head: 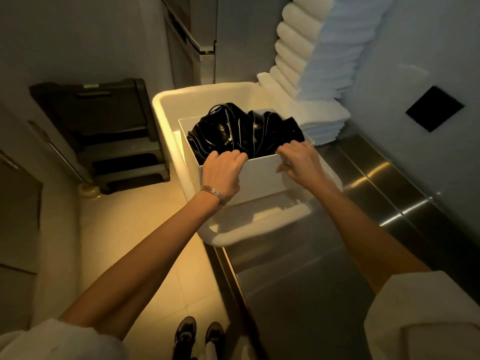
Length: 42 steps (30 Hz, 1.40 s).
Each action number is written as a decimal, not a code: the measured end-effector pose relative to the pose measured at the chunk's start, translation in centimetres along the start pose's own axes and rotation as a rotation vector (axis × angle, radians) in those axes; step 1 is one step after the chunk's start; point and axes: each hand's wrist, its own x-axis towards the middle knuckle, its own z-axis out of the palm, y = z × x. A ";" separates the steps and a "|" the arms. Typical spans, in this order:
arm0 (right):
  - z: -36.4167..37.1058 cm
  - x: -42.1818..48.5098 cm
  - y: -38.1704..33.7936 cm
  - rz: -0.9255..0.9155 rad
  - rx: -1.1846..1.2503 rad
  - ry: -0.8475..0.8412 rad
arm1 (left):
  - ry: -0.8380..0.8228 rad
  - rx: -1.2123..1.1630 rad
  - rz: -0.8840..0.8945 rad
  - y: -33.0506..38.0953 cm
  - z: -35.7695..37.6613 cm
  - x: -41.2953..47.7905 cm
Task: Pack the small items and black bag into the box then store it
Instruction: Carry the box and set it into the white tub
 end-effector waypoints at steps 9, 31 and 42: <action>3.9 -1.5 0.7 0.092 0.105 -0.177 | -0.341 0.013 -0.095 2.0 2.5 -0.5; 5.4 3.7 1.0 0.340 0.226 -0.202 | -0.213 -0.048 -0.370 -2.6 4.6 1.6; 7.8 7.4 0.5 0.110 0.063 -0.146 | -0.245 0.094 -0.321 -4.8 6.8 3.8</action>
